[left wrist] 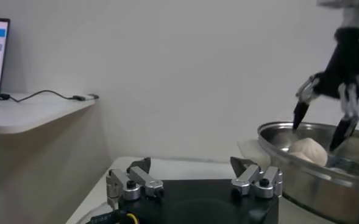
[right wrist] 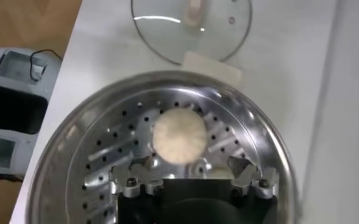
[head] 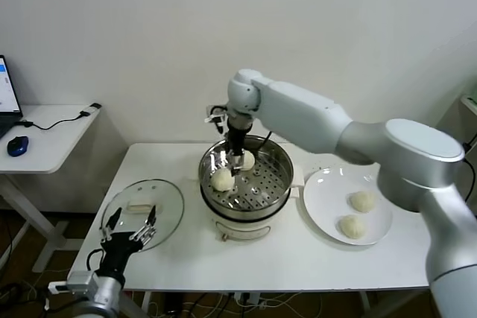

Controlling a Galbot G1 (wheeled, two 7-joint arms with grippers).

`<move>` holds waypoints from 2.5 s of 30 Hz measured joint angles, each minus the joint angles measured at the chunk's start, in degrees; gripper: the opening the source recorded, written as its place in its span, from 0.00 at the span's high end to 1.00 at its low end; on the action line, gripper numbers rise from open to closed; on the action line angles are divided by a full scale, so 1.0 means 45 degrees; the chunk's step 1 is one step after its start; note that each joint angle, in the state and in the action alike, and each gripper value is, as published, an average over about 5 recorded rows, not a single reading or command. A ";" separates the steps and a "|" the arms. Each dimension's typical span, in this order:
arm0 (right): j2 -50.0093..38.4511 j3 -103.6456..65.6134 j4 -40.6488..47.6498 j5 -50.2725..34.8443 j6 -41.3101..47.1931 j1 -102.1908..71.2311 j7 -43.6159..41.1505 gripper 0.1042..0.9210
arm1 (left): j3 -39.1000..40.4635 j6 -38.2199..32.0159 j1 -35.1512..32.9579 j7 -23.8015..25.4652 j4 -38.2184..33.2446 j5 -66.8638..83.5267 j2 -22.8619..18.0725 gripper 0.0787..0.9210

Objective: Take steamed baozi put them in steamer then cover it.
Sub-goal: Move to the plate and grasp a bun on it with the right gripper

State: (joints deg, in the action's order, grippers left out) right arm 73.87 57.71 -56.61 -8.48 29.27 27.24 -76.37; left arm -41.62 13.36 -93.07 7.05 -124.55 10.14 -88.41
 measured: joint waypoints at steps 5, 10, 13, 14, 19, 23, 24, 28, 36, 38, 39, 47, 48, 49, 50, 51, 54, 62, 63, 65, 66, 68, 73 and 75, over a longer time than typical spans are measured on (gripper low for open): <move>-0.1939 -0.0308 -0.1080 -0.0062 -0.0146 0.0226 -0.0284 0.12 | 0.0027 0.0005 -0.0019 0.0068 -0.0043 0.0119 0.0002 0.12; -0.3963 -0.0802 -0.2133 0.0156 -0.0421 -0.0040 -0.0568 0.12 | 0.0100 0.0056 -0.0079 0.0056 -0.0105 0.0220 0.0004 0.12; -0.5055 -0.1310 -0.2695 0.0457 -0.0650 -0.0536 -0.0734 0.12 | 0.0168 0.0078 -0.0123 0.0060 -0.0124 0.0263 -0.0018 0.12; -0.5385 -0.1517 -0.2868 0.0591 -0.0734 -0.0762 -0.0788 0.12 | 0.0195 0.0075 -0.0146 0.0069 -0.0127 0.0291 -0.0027 0.12; -0.6630 -0.2672 -0.3498 0.1419 -0.1207 -0.2205 -0.1017 0.12 | 0.0299 0.0062 -0.0303 0.0080 -0.0211 0.0383 -0.0056 0.12; -0.7192 -0.3561 -0.3734 0.2139 -0.1601 -0.3469 -0.1068 0.12 | 0.0403 0.0064 -0.0425 0.0045 -0.0273 0.0350 -0.0092 0.12; -0.7293 -0.3765 -0.3763 0.2316 -0.1693 -0.3774 -0.1068 0.12 | 0.0431 0.0058 -0.0449 0.0039 -0.0272 0.0332 -0.0110 0.12; -0.7585 -0.4373 -0.3799 0.2958 -0.2002 -0.4843 -0.1017 0.12 | 0.0510 0.0019 -0.0539 0.0030 -0.0261 0.0272 -0.0187 0.12; -0.7773 -0.4990 -0.3588 0.3894 -0.2491 -0.6303 -0.0784 0.12 | 0.0519 -0.0031 -0.0546 0.0003 -0.0250 0.0237 -0.0290 0.12; -0.7739 -0.5095 -0.3465 0.4108 -0.2635 -0.6577 -0.0753 0.12 | 0.0515 -0.0065 -0.0549 0.0002 -0.0221 0.0231 -0.0297 0.12; -0.7711 -0.5139 -0.3395 0.4209 -0.2705 -0.6703 -0.0734 0.12 | 0.0504 -0.0081 -0.0549 0.0001 -0.0202 0.0230 -0.0297 0.12; -0.7313 -0.5356 -0.2763 0.4852 -0.3179 -0.7381 -0.0634 0.12 | 0.0359 -0.0147 -0.0537 -0.0002 -0.0047 0.0226 -0.0285 0.12; -0.7260 -0.5370 -0.2685 0.4910 -0.3216 -0.7436 -0.0627 0.12 | 0.0344 -0.0150 -0.0534 -0.0001 -0.0028 0.0226 -0.0280 0.12; -0.7212 -0.5379 -0.2615 0.4966 -0.3247 -0.7485 -0.0620 0.12 | 0.0329 -0.0152 -0.0530 0.0001 -0.0009 0.0229 -0.0275 0.12; -0.7161 -0.5387 -0.2546 0.5024 -0.3276 -0.7530 -0.0615 0.12 | 0.0316 -0.0154 -0.0524 0.0003 0.0009 0.0233 -0.0271 0.12; -0.7112 -0.5394 -0.2481 0.5080 -0.3304 -0.7570 -0.0611 0.12 | 0.0308 -0.0155 -0.0513 0.0005 0.0028 0.0237 -0.0267 0.12; -0.6983 -0.5418 -0.2290 0.5242 -0.3377 -0.7683 -0.0587 0.12 | 0.0303 -0.0157 -0.0457 0.0006 0.0099 0.0244 -0.0259 0.12; -0.6835 -0.5460 -0.1954 0.5511 -0.3501 -0.7929 -0.0560 0.12 | 0.0337 -0.0164 -0.0348 -0.0006 0.0212 0.0169 -0.0259 0.12; -0.6824 -0.5463 -0.1930 0.5540 -0.3515 -0.7939 -0.0560 0.12 | 0.0336 -0.0164 -0.0342 -0.0002 0.0218 0.0163 -0.0259 0.12; -0.6805 -0.5472 -0.1884 0.5599 -0.3542 -0.7953 -0.0559 0.12 | 0.0333 -0.0164 -0.0331 0.0004 0.0224 0.0155 -0.0257 0.12; -0.6798 -0.5476 -0.1865 0.5624 -0.3553 -0.7960 -0.0559 0.12 | 0.0332 -0.0164 -0.0328 0.0007 0.0225 0.0153 -0.0255 0.12; -0.6785 -0.5481 -0.1835 0.5666 -0.3570 -0.7982 -0.0559 0.12 | 0.0335 -0.0164 -0.0323 0.0009 0.0225 0.0151 -0.0253 0.12; -0.6736 -0.5491 -0.1769 0.5770 -0.3583 -0.8087 -0.0556 0.12 | 0.0352 -0.0171 -0.0323 0.0015 0.0250 0.0147 -0.0253 0.12; -0.6713 -0.5502 -0.1748 0.5810 -0.3583 -0.8122 -0.0555 0.12 | 0.0350 -0.0179 -0.0326 0.0016 0.0281 0.0144 -0.0252 0.12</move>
State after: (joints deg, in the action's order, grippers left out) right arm 43.66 32.95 -64.48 17.66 13.15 -9.31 -78.87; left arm -40.04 12.55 -94.53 7.13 -123.28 10.79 -89.54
